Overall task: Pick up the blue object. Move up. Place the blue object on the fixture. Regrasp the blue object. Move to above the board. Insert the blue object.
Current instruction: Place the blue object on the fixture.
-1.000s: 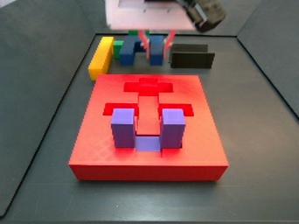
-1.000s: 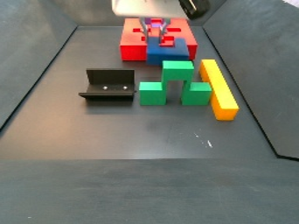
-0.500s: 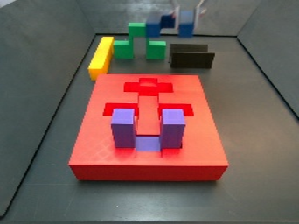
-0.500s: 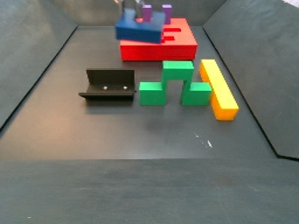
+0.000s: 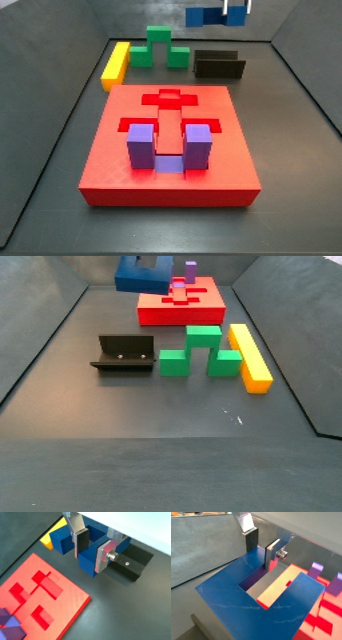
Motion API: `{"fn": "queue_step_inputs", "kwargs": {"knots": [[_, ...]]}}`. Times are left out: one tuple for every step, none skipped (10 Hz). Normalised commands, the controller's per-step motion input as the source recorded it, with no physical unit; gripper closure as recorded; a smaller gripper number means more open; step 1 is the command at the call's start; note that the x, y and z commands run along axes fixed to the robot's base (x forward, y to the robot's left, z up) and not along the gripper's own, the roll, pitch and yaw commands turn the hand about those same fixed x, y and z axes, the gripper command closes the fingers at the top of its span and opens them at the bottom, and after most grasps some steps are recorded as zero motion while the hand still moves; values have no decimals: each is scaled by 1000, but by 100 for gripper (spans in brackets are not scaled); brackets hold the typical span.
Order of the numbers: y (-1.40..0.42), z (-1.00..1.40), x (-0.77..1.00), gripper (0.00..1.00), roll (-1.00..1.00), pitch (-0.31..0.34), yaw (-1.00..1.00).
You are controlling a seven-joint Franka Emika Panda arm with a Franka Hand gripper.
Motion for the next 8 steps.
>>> {"fn": "queue_step_inputs", "kwargs": {"knots": [[63, -6, 837, 100, -254, 671, 0], [69, -106, 809, 100, -49, 800, 0], [6, -6, 860, 100, -254, 651, 0], [0, 0, 903, 100, -357, 486, 0], [0, 91, 854, 100, -563, 254, 3], [14, 46, 726, 100, -749, 0, 26], [0, 0, 589, 100, -869, -86, 54], [14, 0, 503, 100, -937, -203, 60]]}}
